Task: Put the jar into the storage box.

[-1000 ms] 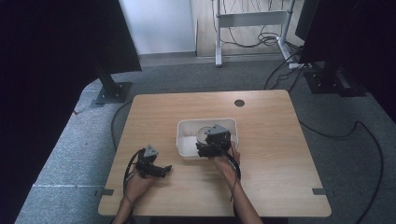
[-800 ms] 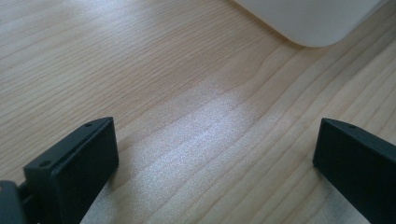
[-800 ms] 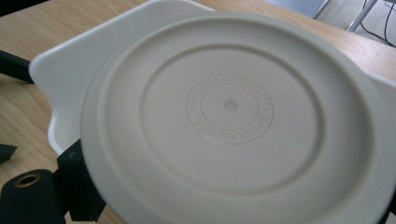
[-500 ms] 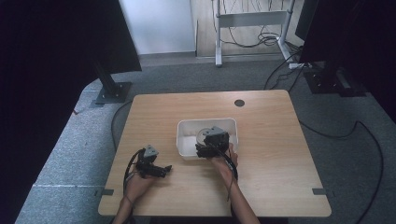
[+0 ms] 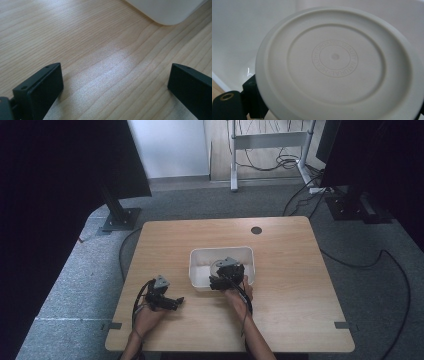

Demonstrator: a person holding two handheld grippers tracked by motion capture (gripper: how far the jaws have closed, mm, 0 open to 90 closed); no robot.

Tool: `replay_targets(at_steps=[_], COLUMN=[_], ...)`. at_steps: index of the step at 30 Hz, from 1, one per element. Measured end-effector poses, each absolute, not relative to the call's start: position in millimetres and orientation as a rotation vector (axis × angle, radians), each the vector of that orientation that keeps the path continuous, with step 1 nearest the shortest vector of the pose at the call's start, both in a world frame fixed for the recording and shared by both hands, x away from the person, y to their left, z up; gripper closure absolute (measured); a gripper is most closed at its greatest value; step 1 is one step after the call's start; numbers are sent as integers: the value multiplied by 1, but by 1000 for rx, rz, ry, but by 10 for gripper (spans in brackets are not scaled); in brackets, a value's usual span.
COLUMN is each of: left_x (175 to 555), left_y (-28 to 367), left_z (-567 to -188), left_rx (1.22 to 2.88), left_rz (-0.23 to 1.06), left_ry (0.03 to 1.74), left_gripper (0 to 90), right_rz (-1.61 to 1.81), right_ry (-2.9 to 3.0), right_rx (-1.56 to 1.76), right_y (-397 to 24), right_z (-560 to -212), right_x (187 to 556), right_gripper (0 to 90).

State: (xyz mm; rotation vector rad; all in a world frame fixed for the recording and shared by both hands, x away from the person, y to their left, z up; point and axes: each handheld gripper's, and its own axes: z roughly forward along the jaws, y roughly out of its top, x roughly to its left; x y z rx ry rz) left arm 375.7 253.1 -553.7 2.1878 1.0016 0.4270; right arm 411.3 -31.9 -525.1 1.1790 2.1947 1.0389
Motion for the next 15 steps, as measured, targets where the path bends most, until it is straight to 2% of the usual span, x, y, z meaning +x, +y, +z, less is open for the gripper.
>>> replay_targets(at_steps=[15], left_x=[376], left_y=[253], left_z=[-554], left_rx=[2189], left_rz=[427], left_ry=[1001], left_gripper=[0], right_rz=[1075], right_ry=[2225], right_rx=[1227], right_y=[-38], right_z=[-525], right_x=[415], right_gripper=[75])
